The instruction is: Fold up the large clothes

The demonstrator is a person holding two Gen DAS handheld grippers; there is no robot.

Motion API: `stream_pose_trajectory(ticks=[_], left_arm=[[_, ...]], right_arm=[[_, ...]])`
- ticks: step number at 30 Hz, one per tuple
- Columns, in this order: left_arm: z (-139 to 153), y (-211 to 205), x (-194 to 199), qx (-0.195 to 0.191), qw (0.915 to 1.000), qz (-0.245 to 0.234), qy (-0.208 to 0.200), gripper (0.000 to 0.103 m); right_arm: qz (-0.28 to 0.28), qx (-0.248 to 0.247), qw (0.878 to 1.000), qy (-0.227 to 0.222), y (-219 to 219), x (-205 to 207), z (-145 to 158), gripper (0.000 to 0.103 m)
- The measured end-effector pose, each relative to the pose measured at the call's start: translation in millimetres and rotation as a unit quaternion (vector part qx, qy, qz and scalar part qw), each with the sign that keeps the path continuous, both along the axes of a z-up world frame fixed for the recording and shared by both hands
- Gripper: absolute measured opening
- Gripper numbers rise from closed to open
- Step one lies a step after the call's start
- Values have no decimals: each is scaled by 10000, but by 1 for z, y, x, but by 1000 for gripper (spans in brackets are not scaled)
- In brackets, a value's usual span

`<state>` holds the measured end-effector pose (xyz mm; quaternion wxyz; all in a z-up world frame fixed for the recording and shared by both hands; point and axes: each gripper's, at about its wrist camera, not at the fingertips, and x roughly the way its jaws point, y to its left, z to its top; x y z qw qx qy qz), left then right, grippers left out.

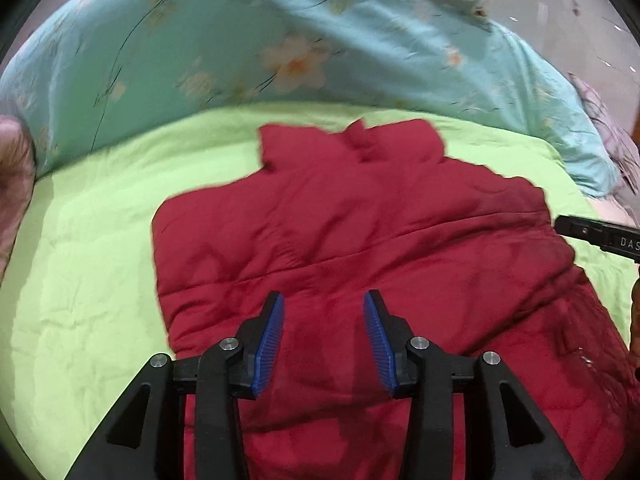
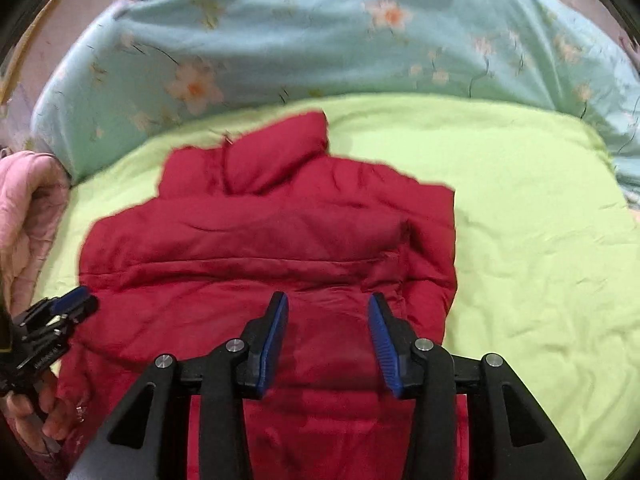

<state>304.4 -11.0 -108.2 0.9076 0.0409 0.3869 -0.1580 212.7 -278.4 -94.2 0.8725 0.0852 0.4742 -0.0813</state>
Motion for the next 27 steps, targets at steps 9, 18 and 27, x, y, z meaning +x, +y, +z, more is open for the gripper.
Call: stream_pose_trajectory(ticks=[9, 18, 27], left_arm=[[-38, -13, 23, 58, 9986, 157, 495, 44], [-36, -16, 20, 93, 9982, 204, 562, 44], [-2, 25, -44, -104, 9984, 374, 414, 61]], right_arm=[[120, -130, 9985, 522, 1, 21, -54, 40], [-43, 289, 9987, 427, -14, 21, -62, 40], [-48, 560, 9979, 320, -6, -59, -4, 44]])
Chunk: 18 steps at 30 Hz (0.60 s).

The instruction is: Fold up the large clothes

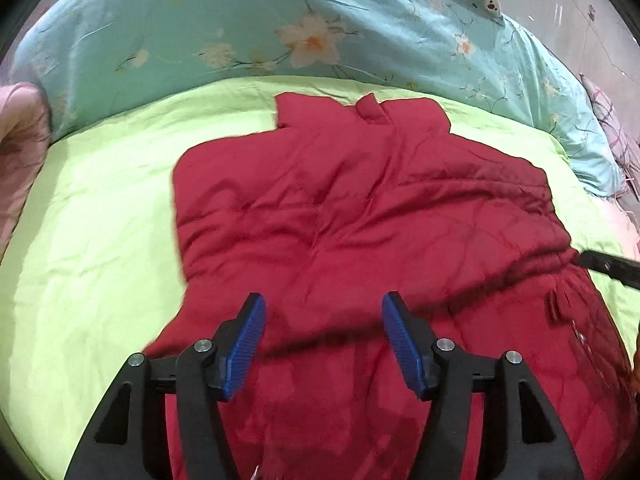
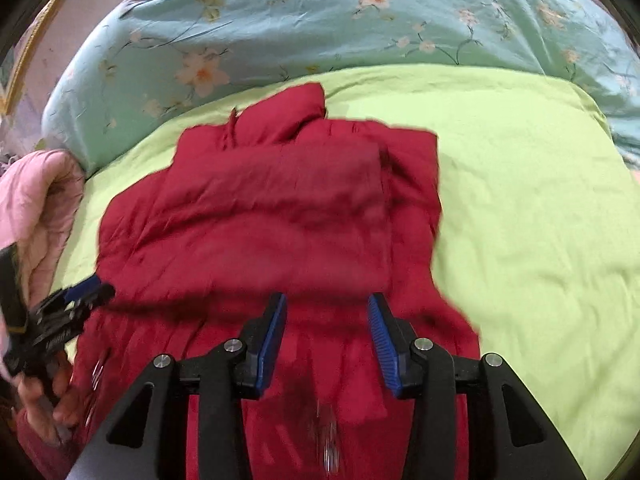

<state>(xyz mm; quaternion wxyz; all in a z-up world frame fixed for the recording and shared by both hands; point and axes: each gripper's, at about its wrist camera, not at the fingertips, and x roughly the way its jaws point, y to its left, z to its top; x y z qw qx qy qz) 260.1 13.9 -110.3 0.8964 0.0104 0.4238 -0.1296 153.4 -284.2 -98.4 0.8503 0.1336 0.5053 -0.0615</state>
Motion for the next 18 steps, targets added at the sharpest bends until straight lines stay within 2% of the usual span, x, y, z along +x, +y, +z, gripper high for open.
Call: stream_pose_trajectory(ticks=[4, 7, 14, 18], left_arm=[[6, 21, -38, -38, 9999, 128, -24, 62], [10, 36, -66, -43, 9997, 229, -8, 63], [15, 70, -129, -115, 9986, 512, 91, 65], [20, 87, -159, -66, 9981, 603, 65, 66]], right_arm=[[22, -9, 10000, 72, 3, -42, 7, 44], [-116, 28, 9998, 148, 1, -76, 8, 48], [-417, -42, 9990, 155, -2, -137, 10, 50], [-511, -214, 9984, 90, 0, -160, 18, 59]])
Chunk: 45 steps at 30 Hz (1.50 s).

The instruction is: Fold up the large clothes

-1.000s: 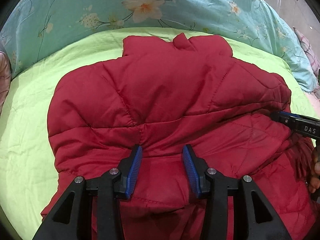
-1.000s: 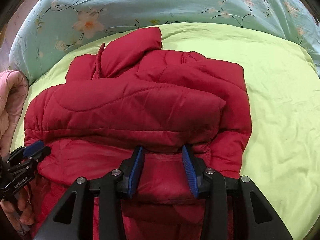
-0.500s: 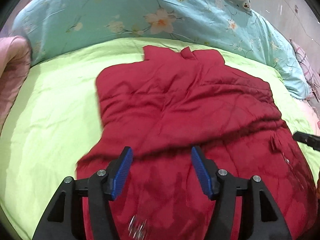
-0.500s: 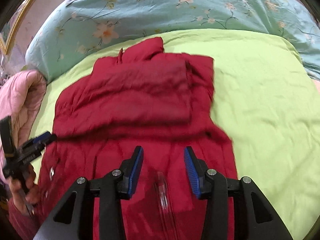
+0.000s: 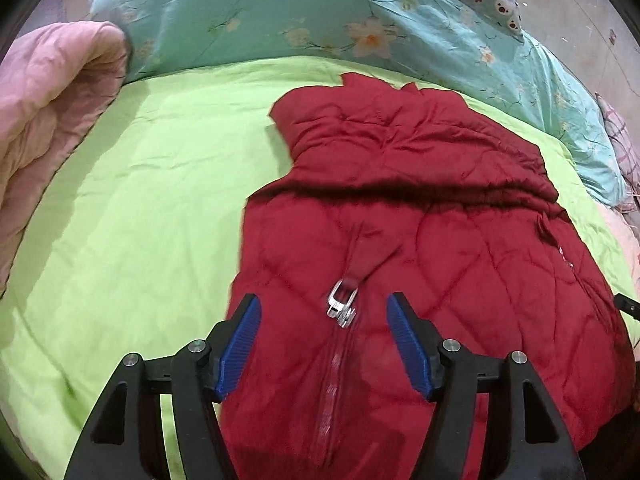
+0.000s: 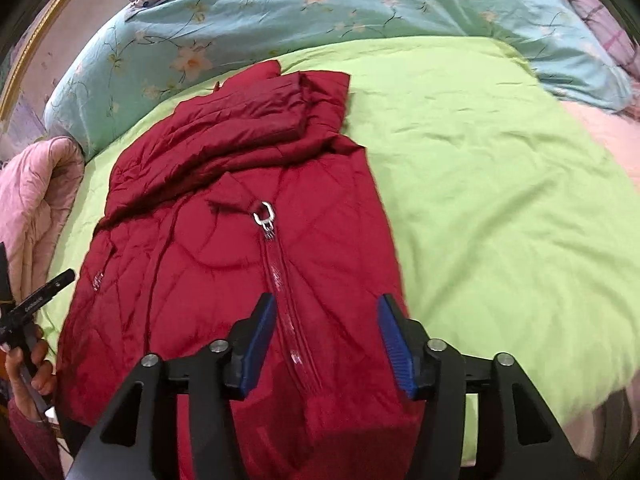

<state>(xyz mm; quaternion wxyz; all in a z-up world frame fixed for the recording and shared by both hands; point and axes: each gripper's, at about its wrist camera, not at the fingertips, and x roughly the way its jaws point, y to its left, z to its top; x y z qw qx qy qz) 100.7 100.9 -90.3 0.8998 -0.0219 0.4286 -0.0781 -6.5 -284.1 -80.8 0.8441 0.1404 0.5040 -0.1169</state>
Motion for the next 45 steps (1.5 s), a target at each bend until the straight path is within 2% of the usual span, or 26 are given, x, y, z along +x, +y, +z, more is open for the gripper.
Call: stream_pose_trajectory(ticks=[2, 7, 11, 15, 20, 26, 29, 30, 33, 35, 42, 45], left_arm=[[5, 6, -12, -8, 10000, 33, -15, 71], [12, 21, -38, 46, 10000, -14, 47, 76], [10, 36, -55, 101, 9997, -57, 220, 82], [7, 50, -69, 145, 9989, -28, 435, 82], [5, 61, -77, -73, 9973, -71, 728, 82], [-2, 57, -83, -252, 9934, -358, 1057, 82], [-5, 54, -84, -373, 9914, -506, 1146, 82], [-5, 54, -85, -400, 9909, -555, 1163, 82], [-5, 55, -89, -476, 9897, -653, 1179, 81], [-5, 53, -92, -518, 9889, -793, 1149, 80], [-10, 41, -106, -252, 9859, -1172, 1169, 76], [-15, 42, -104, -364, 9834, -1203, 1309, 76]], right_arm=[[-16, -82, 10000, -3, 2, -10, 3, 61], [-53, -198, 9997, 101, -1, -29, 8, 62], [-63, -79, 9998, 198, -4, -42, 8, 66], [9, 74, 9996, 283, -5, -57, 4, 66], [115, 434, 9984, 357, -3, -71, -3, 66], [195, 785, 9961, 365, 0, -78, -8, 66], [311, 934, 9944, 376, 3, -80, -9, 64], [391, 979, 9937, 383, 6, -81, -9, 59], [550, 866, 9937, 449, 12, -82, -8, 48], [605, 861, 9934, 457, 13, -83, -7, 44], [696, 889, 9914, 656, 11, -82, -15, 45], [653, 1008, 9903, 692, 5, -83, -19, 48]])
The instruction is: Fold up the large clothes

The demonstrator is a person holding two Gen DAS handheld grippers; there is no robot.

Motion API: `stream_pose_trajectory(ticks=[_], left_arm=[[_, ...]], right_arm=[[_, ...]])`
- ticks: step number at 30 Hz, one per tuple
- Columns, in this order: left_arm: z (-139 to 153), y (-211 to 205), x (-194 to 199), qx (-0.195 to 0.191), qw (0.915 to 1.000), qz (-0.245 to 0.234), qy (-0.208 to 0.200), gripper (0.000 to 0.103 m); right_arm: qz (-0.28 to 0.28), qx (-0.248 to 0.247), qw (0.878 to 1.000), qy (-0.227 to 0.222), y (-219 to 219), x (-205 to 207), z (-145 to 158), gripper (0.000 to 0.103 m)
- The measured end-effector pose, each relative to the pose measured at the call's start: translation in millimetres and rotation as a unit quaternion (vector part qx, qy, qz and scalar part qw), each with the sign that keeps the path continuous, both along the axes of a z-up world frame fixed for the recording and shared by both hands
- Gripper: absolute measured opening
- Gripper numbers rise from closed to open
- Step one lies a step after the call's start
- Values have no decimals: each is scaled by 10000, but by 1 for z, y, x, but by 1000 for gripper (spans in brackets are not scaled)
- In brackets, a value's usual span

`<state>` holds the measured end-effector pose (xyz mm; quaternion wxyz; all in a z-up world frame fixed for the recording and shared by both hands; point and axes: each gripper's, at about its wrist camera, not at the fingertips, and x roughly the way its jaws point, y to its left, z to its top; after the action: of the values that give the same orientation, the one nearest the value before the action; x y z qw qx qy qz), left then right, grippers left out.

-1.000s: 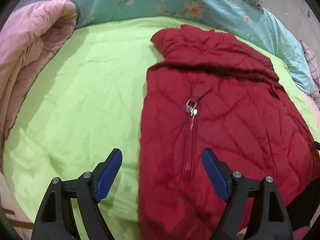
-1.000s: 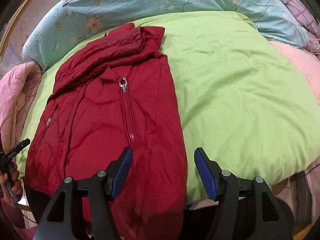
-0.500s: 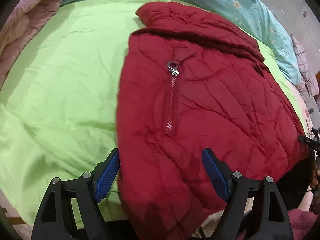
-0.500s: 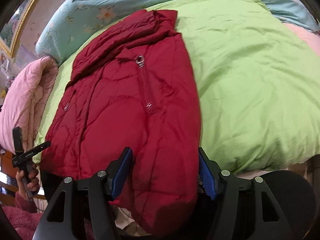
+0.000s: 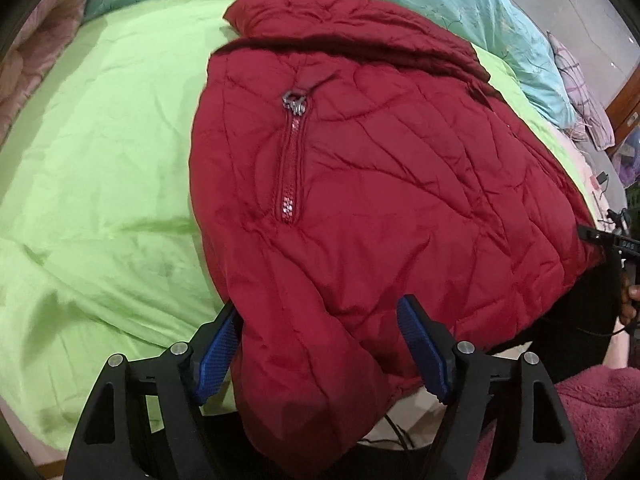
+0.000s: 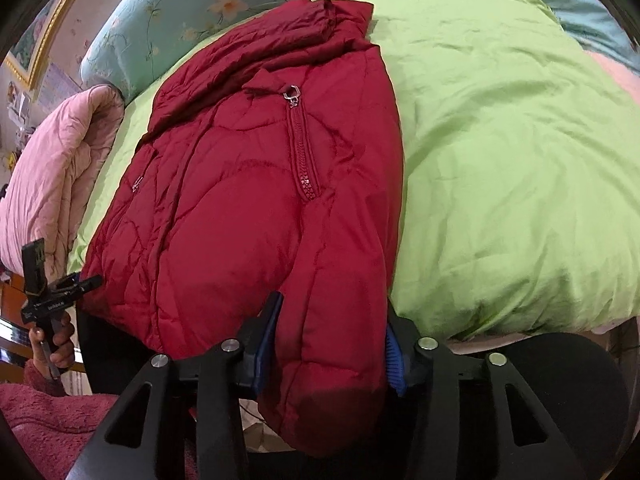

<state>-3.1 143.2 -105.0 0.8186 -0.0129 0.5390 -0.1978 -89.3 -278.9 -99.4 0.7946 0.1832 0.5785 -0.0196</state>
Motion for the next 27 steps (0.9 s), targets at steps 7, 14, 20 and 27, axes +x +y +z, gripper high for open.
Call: stream_pose_trajectory(ticks=[7, 14, 20, 27], left_arm=[[3, 7, 3, -95, 9998, 167, -76, 26], [10, 10, -10, 69, 9997, 68, -221, 23], [4, 13, -8, 94, 9999, 7, 64, 40], [11, 8, -14, 184, 9993, -132, -290, 16]], right_arm=[[87, 27, 10000, -37, 5, 0, 2, 26], [90, 374, 9984, -419, 2, 0, 18, 21], [87, 372, 9986, -357, 6, 2, 15, 26], [75, 140, 9998, -156, 7, -2, 6, 24]])
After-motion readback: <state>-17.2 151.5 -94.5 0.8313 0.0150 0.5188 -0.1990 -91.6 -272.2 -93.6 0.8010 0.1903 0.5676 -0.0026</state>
